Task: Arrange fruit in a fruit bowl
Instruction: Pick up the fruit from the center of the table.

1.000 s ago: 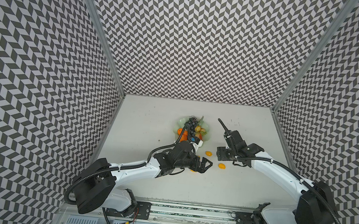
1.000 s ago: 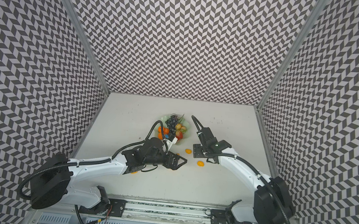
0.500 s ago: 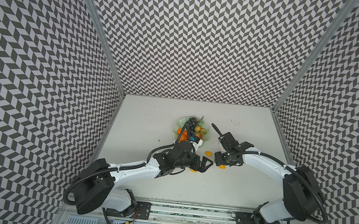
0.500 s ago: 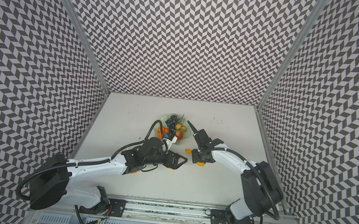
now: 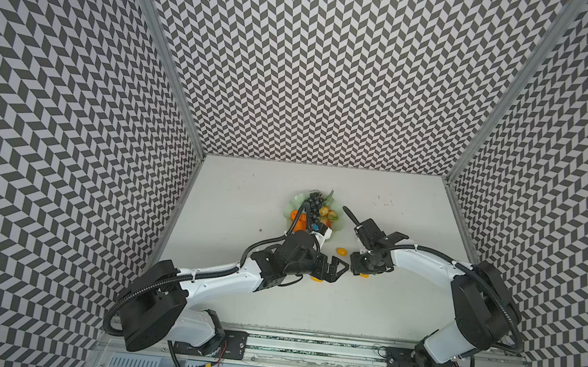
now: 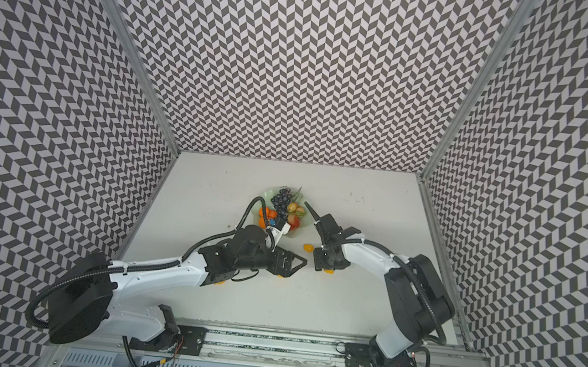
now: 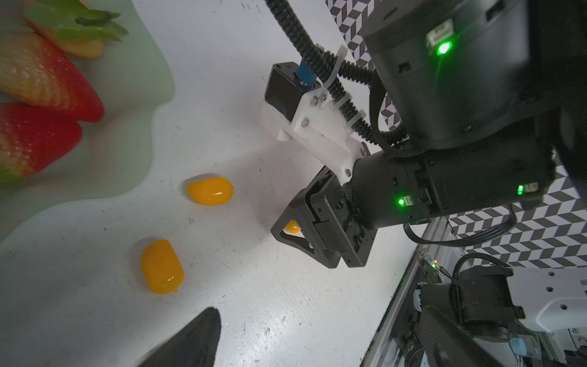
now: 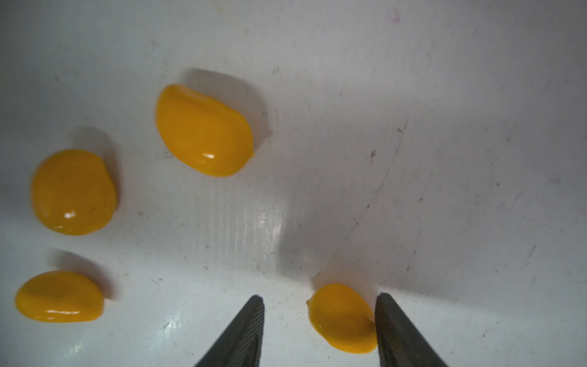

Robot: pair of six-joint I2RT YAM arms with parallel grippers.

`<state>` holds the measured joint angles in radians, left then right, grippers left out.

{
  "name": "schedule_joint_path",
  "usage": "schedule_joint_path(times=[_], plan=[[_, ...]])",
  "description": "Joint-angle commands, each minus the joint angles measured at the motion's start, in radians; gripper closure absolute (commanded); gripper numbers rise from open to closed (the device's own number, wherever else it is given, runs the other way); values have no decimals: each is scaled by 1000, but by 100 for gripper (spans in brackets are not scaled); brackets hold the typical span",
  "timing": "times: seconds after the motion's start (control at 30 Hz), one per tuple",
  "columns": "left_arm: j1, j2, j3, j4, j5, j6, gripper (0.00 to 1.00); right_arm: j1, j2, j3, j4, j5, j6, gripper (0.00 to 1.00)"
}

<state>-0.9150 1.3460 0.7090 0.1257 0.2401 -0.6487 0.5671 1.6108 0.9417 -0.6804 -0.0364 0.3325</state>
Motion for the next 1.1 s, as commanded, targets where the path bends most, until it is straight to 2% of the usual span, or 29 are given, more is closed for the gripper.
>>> schedule_joint_path(times=[0.0,0.83,1.07], plan=[[-3,-22,-8,8,-5,-5,0,-1,2,-19,-15,-21,1,47],[-4,-39,-30,16,-2,-11,0,10,49,-16,-11,38,24,60],[-3,-53,-42,10,-5,-7,0,11,70,-7,4,48,23,69]])
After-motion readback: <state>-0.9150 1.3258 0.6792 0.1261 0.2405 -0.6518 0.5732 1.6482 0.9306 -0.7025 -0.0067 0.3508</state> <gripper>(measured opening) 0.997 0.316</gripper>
